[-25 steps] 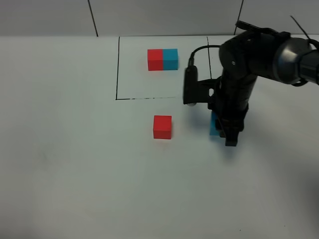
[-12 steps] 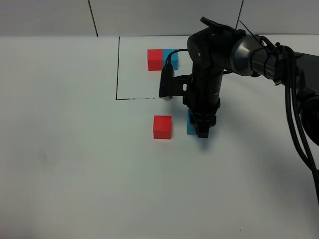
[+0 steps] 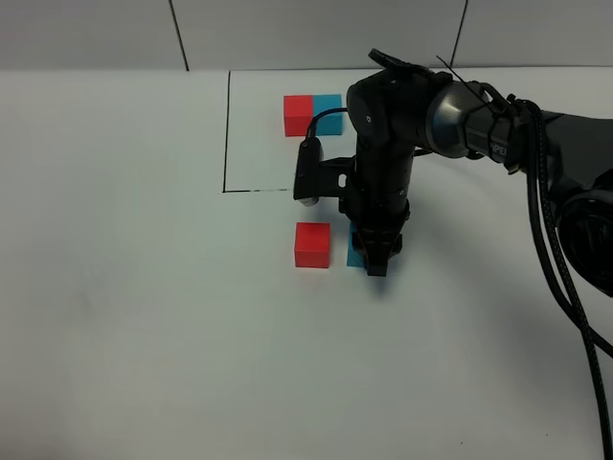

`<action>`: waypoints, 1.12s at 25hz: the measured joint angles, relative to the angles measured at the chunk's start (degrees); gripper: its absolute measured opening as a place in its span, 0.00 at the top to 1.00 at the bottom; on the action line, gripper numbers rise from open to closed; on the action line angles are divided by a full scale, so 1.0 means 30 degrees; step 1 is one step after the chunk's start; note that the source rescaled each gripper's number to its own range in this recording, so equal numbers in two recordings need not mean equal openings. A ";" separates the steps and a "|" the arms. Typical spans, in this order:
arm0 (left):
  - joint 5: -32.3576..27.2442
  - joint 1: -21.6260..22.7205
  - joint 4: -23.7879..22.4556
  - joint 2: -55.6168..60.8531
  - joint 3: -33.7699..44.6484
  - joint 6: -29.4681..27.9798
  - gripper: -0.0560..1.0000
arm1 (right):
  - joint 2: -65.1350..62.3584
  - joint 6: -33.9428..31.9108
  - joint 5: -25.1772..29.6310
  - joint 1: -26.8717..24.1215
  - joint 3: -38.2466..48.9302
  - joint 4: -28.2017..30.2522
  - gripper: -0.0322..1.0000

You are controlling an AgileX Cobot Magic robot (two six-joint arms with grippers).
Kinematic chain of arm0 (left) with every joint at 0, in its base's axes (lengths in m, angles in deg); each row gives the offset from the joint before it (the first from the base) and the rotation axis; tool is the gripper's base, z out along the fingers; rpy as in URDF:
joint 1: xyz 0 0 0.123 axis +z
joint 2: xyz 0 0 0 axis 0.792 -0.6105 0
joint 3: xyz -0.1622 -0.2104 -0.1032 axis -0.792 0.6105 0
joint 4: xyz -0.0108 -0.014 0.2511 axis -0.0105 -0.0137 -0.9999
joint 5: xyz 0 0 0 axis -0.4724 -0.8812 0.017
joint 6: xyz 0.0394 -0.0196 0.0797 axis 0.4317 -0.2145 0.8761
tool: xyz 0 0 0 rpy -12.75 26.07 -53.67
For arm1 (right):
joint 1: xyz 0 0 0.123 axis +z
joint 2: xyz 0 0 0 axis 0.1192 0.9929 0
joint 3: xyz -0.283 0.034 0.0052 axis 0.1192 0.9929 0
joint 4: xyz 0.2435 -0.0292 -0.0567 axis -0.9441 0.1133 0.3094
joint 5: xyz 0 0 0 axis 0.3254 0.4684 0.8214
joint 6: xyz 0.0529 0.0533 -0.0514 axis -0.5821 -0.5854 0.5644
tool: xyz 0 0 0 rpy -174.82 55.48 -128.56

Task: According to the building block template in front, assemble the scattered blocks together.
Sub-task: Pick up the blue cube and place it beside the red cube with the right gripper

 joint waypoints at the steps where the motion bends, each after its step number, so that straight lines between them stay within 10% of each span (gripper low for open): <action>1: 0.0000 0.0000 0.0000 0.0000 0.0000 0.0000 0.15 | 0.0017 -0.0011 -0.0037 0.0092 0.0000 0.0043 0.95; 28: 0.0000 0.0000 0.0000 0.0000 0.0000 0.0000 0.16 | 0.0037 0.0017 -0.0948 0.0642 0.0000 -0.0349 0.95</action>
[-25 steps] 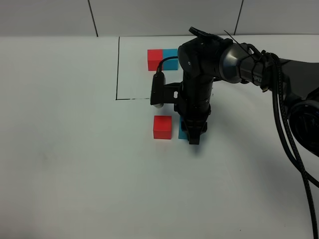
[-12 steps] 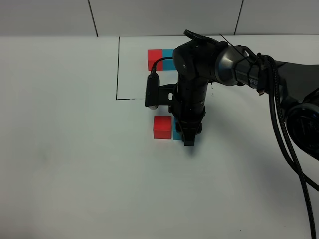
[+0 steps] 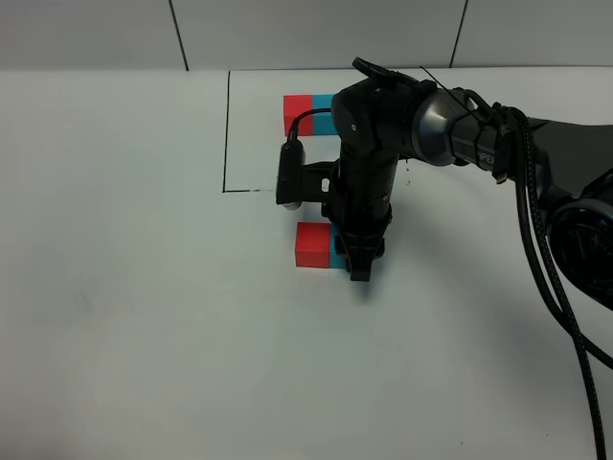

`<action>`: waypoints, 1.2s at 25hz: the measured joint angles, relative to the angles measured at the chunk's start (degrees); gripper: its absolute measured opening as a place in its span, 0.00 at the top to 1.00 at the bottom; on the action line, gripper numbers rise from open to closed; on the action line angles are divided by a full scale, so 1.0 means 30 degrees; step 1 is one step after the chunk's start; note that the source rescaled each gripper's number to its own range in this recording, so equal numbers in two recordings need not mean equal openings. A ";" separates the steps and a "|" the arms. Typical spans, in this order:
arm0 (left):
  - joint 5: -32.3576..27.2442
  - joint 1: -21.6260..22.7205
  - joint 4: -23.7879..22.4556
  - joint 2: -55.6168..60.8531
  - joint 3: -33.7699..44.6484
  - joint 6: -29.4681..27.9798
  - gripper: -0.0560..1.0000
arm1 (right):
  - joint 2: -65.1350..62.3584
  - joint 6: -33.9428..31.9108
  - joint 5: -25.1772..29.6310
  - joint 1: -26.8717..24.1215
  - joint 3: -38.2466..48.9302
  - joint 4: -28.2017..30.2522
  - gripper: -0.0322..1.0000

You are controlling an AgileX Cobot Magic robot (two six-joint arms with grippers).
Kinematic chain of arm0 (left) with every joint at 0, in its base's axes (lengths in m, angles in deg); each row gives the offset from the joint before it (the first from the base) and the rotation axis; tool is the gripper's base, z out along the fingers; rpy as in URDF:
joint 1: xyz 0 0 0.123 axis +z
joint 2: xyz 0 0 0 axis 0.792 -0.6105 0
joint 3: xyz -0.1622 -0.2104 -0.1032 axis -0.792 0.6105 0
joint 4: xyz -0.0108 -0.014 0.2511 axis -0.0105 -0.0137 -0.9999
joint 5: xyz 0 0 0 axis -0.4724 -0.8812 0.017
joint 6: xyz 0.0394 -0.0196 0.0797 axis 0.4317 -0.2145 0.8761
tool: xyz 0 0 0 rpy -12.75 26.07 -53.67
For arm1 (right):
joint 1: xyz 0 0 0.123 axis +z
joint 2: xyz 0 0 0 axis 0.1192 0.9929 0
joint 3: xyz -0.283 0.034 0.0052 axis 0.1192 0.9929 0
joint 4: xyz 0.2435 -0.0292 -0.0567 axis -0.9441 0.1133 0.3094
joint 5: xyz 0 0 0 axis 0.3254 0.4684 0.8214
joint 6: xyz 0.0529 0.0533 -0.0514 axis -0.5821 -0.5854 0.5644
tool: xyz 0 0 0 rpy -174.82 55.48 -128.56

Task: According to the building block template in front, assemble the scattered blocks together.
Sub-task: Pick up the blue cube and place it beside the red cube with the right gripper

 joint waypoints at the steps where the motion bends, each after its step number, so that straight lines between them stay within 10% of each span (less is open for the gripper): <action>1: 0.0000 0.0000 0.0000 0.0000 0.0000 0.0000 0.16 | 0.0000 0.0126 0.0000 0.0000 0.0000 0.0000 0.95; 22: 0.0000 0.0000 0.0000 0.0000 0.0000 0.0000 0.16 | 0.0000 0.0223 -0.0312 0.0037 0.0000 -0.0108 0.94; 30: 0.0000 0.0000 0.0000 0.0000 0.0000 0.0000 0.16 | -0.0258 -0.0229 -0.0701 0.0033 0.0019 -0.0004 0.23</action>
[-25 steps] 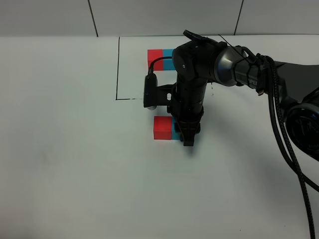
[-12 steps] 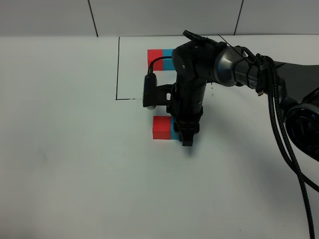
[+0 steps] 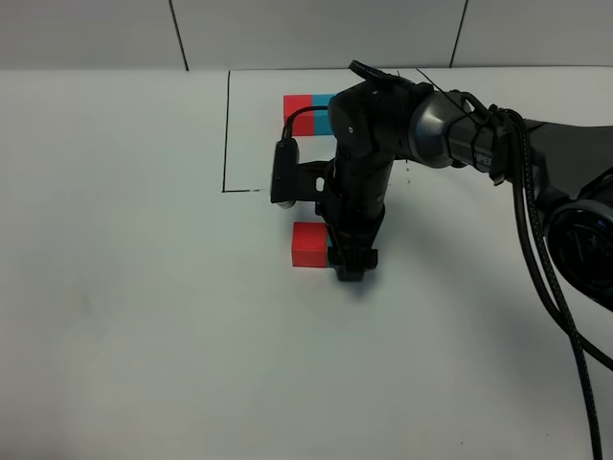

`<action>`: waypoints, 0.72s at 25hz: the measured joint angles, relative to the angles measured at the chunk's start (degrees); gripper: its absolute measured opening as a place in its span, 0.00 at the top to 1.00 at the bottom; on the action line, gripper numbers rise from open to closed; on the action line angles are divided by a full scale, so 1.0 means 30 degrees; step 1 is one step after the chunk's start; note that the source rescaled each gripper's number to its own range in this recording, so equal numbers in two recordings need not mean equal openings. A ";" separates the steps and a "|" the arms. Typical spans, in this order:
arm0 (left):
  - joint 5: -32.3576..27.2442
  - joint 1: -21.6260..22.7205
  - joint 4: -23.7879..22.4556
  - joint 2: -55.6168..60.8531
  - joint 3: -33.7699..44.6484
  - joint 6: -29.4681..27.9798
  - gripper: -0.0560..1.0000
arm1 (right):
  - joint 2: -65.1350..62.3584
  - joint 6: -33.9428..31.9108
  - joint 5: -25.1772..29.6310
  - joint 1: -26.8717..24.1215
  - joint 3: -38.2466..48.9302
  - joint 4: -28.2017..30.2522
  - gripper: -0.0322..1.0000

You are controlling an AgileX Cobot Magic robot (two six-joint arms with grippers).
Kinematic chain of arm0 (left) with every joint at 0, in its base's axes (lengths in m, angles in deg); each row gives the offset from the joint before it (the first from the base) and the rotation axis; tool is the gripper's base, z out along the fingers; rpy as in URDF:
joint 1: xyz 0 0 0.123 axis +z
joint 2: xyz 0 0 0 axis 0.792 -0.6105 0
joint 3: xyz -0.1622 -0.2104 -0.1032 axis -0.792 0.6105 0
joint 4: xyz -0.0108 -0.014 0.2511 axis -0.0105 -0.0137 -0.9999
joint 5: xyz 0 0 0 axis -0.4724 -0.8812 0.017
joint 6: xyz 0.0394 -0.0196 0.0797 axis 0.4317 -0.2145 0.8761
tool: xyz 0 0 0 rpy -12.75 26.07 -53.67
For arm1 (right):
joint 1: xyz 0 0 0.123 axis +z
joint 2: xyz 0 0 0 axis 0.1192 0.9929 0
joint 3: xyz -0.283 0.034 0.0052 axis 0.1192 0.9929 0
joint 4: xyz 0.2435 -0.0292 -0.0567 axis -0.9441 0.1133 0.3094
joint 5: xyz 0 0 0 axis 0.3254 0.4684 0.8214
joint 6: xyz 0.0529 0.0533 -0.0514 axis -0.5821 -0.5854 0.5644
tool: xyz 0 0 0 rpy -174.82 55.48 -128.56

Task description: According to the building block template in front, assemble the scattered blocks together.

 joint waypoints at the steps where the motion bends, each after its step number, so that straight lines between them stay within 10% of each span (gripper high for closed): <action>1: 0.0000 0.0000 -0.0018 0.0000 0.0000 0.0000 0.16 | -0.0267 -0.0199 0.0127 -0.0054 0.0001 0.0087 0.15; 18: 0.0000 0.0000 -0.0017 0.0000 0.0000 0.0000 0.16 | -1.0572 -0.9158 0.0447 -0.9332 0.4875 -0.0685 0.01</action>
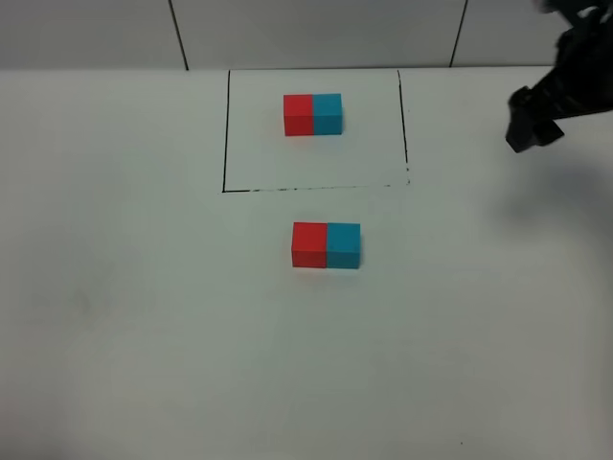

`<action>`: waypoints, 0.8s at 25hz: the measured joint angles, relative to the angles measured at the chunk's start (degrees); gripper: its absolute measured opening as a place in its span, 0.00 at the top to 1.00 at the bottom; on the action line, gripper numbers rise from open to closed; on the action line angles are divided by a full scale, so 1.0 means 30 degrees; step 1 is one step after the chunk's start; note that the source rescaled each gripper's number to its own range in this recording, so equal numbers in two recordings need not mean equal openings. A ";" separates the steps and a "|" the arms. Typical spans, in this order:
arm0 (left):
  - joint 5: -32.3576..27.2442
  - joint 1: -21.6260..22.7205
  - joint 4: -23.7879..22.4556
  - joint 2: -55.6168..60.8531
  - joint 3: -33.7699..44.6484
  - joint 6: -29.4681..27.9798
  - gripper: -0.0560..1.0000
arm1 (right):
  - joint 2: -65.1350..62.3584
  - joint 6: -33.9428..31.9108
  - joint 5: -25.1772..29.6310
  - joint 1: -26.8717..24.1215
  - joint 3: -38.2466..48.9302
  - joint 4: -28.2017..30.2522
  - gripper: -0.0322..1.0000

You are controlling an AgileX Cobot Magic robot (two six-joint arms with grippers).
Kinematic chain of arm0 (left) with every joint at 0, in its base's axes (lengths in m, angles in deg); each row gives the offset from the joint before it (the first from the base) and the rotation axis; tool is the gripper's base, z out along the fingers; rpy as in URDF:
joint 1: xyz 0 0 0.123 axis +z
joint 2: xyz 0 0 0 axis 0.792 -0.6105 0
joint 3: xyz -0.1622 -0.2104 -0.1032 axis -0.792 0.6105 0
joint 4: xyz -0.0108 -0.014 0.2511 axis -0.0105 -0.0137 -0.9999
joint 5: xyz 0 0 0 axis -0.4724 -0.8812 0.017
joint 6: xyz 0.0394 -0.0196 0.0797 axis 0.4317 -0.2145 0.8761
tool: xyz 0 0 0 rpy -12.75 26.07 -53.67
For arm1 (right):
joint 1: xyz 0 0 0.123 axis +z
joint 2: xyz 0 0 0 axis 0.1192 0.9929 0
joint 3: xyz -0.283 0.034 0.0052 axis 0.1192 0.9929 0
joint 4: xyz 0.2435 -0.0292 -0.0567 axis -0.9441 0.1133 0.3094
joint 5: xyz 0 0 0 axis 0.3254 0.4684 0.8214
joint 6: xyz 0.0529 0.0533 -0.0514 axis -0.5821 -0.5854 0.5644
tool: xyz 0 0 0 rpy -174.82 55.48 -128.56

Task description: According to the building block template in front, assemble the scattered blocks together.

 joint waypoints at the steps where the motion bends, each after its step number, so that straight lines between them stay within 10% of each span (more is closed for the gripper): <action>1: 0.0000 0.0000 0.0000 0.0000 0.0000 0.0000 0.16 | -0.0791 -0.0017 -0.0146 -0.0328 0.0915 0.0000 0.01; 20: 0.0000 0.0000 0.0000 0.0000 0.0000 0.0000 0.16 | -2.0069 -0.2180 -0.1738 -0.1186 1.3237 -0.1433 0.00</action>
